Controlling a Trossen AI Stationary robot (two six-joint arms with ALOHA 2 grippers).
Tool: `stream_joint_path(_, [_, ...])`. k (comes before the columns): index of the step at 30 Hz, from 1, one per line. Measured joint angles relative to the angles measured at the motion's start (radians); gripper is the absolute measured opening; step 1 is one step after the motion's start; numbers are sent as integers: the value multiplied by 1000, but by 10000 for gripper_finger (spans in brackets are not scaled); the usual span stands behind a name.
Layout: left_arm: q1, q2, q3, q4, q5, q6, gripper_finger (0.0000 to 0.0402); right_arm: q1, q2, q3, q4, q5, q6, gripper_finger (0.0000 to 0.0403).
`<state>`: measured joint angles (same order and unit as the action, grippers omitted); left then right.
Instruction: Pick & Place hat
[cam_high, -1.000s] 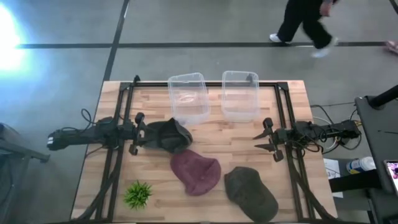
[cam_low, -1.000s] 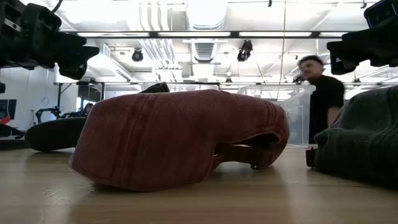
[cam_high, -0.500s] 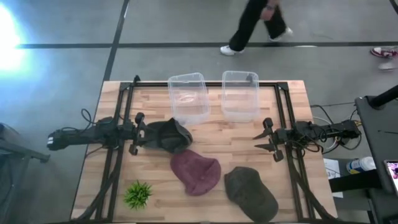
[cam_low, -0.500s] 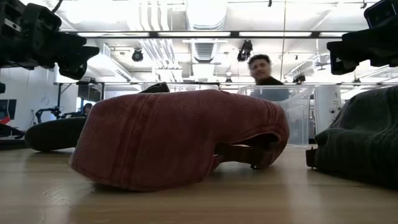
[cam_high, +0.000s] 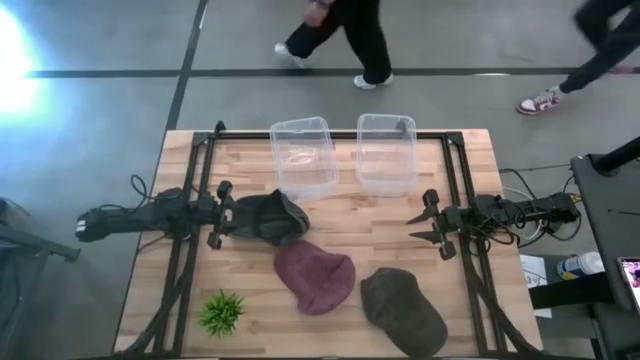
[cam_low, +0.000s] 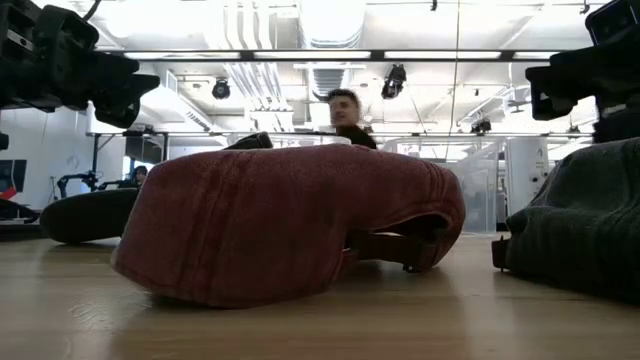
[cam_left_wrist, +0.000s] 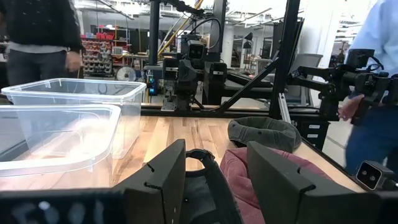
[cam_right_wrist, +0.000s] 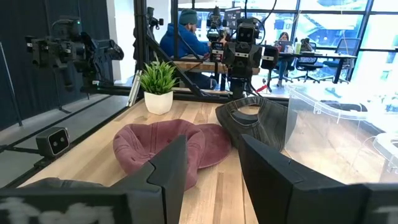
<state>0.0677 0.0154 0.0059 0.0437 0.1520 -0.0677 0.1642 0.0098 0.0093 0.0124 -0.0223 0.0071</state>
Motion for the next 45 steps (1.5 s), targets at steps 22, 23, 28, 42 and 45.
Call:
stream_joint_path(22, [0, 1, 0, 0, 0, 0, 165, 22, 13, 2, 206, 101, 1037, 137])
stream_joint_path(23, [0, 1, 0, 0, 0, 0, 165, 34, 21, 2, 209, 99, 1079, 135])
stream_joint_path(28, [0, 2, 0, 0, 0, 0, 165, 84, 119, 2, 222, 0, 1393, 130])
stream_joint_path(42, [0, 2, 0, 0, 0, 0, 165, 511, 846, 404, -229, -110, 2014, 130])
stream_joint_path(45, [0, 2, 0, 0, 0, 0, 165, 632, 972, 545, -405, -111, 2141, 132])
